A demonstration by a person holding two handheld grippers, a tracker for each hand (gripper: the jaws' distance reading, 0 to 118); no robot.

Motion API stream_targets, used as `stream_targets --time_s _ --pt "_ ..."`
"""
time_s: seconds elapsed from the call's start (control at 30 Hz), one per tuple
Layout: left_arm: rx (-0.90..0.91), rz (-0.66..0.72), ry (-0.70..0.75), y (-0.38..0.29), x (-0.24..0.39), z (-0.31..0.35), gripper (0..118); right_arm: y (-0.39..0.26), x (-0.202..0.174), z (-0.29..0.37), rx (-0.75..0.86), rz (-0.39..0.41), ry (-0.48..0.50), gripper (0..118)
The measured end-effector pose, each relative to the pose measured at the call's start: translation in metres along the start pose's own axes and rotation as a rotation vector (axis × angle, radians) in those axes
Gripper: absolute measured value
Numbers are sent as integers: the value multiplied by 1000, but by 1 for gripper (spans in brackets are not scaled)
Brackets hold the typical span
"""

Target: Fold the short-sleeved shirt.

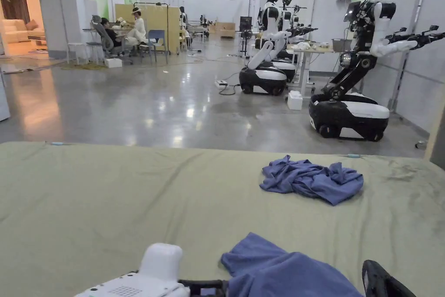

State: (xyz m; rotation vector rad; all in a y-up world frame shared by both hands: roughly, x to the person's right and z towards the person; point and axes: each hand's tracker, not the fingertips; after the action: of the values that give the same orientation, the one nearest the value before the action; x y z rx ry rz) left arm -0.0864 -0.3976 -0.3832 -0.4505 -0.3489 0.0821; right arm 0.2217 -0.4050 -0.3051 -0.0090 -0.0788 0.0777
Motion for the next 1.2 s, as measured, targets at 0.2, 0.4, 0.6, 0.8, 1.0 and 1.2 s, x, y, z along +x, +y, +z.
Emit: stream_targets --time_s 0.2,0.4,0.6,0.8,1.0,1.2 --pt "263 40 464 -29 -43 112 96 1 -3 10 16 0 13 3" --pt "222 92 534 -70 -60 156 0 -11 -5 21 -7 4 26 3" --pt "12 28 454 -56 -67 158 0 -14 -2 27 -23 10 23 3" --pt "-534 171 312 -76 -115 116 118 -18 6 30 -56 3 28 3" --pt "-704 229 357 -134 -125 91 118 -33 8 30 -137 0 39 3" --pt "-567 94 366 -115 -87 109 64 -48 13 23 -249 -14 32 4"
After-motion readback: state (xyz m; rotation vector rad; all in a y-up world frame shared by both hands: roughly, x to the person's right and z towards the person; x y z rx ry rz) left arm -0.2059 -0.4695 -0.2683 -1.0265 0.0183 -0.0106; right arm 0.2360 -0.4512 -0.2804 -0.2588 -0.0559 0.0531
